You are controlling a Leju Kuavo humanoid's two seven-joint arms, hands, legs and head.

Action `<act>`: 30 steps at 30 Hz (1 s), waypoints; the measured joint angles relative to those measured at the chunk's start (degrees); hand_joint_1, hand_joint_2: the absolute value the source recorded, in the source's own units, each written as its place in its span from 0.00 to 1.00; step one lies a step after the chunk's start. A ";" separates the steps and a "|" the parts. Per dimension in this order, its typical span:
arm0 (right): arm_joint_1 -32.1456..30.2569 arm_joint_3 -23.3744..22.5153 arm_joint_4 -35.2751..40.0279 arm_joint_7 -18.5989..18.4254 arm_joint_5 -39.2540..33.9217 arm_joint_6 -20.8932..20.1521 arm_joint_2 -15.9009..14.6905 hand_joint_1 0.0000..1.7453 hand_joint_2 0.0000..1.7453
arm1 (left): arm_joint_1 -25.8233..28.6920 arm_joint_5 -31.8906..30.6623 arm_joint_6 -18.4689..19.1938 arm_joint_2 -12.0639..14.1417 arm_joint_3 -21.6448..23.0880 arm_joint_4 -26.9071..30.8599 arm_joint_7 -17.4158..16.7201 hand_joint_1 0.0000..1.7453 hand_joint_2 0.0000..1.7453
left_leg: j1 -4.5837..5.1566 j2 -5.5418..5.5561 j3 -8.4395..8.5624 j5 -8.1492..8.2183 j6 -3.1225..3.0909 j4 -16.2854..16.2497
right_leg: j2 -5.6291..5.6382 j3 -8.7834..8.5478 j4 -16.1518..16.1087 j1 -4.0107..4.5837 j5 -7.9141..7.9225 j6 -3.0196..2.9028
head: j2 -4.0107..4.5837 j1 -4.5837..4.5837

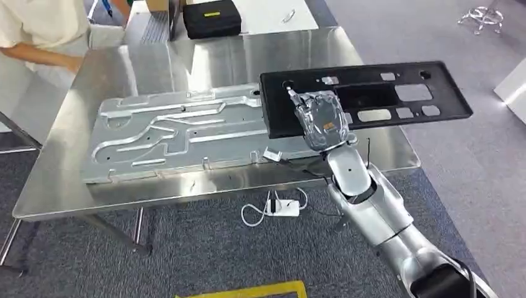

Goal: Take the parts from the cabinet and place them on the table.

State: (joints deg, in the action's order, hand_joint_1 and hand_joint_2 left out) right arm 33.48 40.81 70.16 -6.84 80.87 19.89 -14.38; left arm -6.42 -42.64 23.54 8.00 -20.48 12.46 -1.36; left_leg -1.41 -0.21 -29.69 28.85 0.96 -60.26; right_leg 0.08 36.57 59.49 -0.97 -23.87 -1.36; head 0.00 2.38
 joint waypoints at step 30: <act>5.61 3.91 -12.95 0.42 -0.04 -1.29 8.86 1.00 1.00 | -0.59 -1.33 -0.29 -1.11 0.68 -0.02 -1.40 0.00 1.00 | 0.36 0.48 -0.34 -0.10 -0.89 2.70 | -0.22 1.65 0.73 -0.17 0.55 1.71 | 0.00 0.35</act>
State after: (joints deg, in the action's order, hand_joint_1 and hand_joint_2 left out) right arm 39.10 44.72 57.21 -6.43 80.83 18.60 -5.52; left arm -7.01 -43.98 23.25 6.88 -19.80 12.44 -2.75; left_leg -1.05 0.27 -30.03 28.75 0.08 -57.56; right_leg -0.14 38.22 60.22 -1.14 -23.31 0.35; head 0.00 2.73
